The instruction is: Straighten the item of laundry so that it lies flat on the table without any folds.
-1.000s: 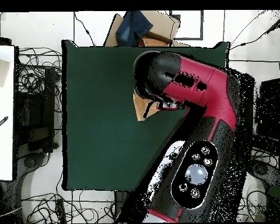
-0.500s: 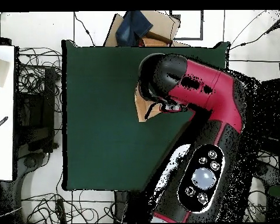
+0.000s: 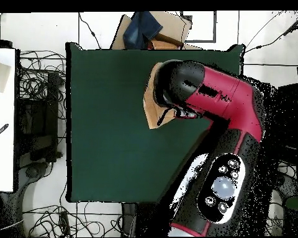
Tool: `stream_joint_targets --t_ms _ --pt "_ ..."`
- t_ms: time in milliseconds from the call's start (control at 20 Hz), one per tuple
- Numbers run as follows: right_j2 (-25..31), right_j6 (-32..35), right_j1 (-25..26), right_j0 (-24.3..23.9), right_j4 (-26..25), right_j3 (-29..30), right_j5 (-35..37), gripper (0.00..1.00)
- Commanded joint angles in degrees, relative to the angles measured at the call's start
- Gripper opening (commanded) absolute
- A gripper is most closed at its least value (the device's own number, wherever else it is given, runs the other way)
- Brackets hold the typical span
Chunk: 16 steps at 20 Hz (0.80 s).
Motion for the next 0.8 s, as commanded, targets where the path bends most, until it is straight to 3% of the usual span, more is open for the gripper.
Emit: stream_joint_targets --t_ms 50,800 --pt "8.31 -9.12 2.64 -0.92 -4.45 10.34 -5.52 0.00" --pt "9.99 -9.78 1.25 -3.21 -5.99 14.05 -8.14 0.00"
